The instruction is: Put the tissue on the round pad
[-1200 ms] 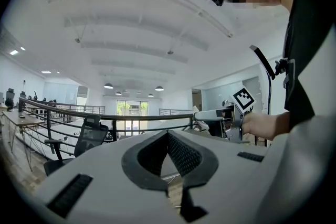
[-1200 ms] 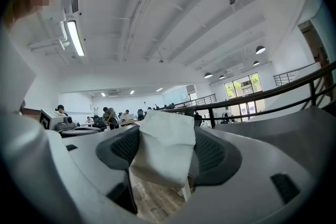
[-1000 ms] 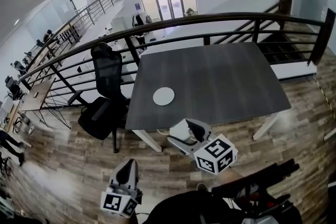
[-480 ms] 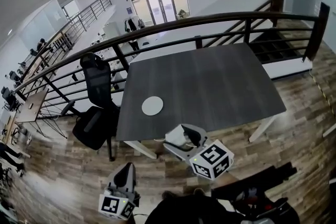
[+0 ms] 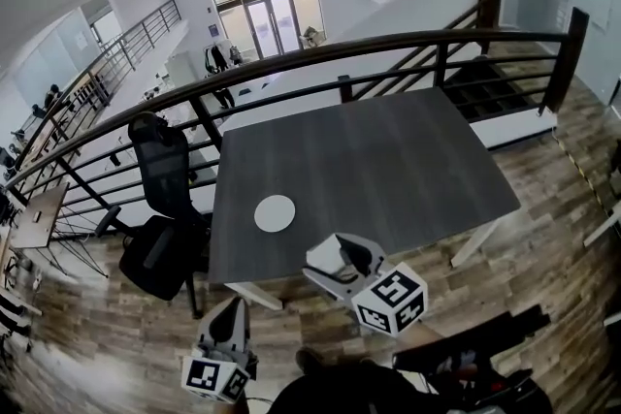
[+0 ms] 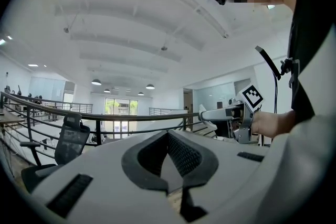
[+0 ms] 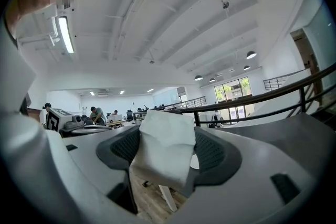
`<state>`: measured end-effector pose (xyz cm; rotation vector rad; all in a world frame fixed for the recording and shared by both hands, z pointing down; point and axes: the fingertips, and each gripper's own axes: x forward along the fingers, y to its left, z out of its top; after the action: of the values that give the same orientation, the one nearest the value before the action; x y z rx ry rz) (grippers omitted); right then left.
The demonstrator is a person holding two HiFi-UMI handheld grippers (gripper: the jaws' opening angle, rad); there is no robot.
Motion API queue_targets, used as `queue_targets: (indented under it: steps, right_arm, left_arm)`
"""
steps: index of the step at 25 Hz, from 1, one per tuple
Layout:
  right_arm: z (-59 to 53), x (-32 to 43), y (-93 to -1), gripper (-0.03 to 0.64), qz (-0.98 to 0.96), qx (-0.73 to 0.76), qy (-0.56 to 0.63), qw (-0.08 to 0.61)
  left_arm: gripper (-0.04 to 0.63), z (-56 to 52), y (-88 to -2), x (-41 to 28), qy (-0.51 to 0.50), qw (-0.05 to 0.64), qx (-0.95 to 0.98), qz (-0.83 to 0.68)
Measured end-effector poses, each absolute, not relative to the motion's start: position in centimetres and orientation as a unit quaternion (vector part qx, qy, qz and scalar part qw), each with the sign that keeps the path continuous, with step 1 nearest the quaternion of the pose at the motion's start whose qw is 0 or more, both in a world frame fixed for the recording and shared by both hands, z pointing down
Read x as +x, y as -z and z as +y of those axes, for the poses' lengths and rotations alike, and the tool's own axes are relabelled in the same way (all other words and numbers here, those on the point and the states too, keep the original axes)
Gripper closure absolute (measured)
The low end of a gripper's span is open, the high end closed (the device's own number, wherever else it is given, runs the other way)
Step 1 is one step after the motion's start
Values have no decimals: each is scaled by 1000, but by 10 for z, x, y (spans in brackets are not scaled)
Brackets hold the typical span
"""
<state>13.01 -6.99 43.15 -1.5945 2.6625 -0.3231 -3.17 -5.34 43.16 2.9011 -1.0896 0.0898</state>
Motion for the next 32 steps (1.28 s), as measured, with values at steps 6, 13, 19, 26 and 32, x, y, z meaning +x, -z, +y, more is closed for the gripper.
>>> queue_targets:
  steps: [6,13,19,26,32]
  right_arm:
    - [-103,111,-429,288,842,-530,100,6]
    - [-140,86,-427,288,828,-551,100,6]
    - [-165,63,-431,288,816,-568,106,4]
    - [-178,37,-436,288,806,-581,114,-1]
    - [-202,28,-435,288,814,-571,111,-8]
  left_arm:
    - [591,-101,-436,-54,-28,23,941,-336]
    - [591,-147,-437,-81,-22,22,949,-314]
    - [591,-175,-442,-104,-31,21,956,-291]
    - [591,-194,-448,-126,-22,18,962,-273]
    - [591,-208,-454,-136,-21,30,961,-275]
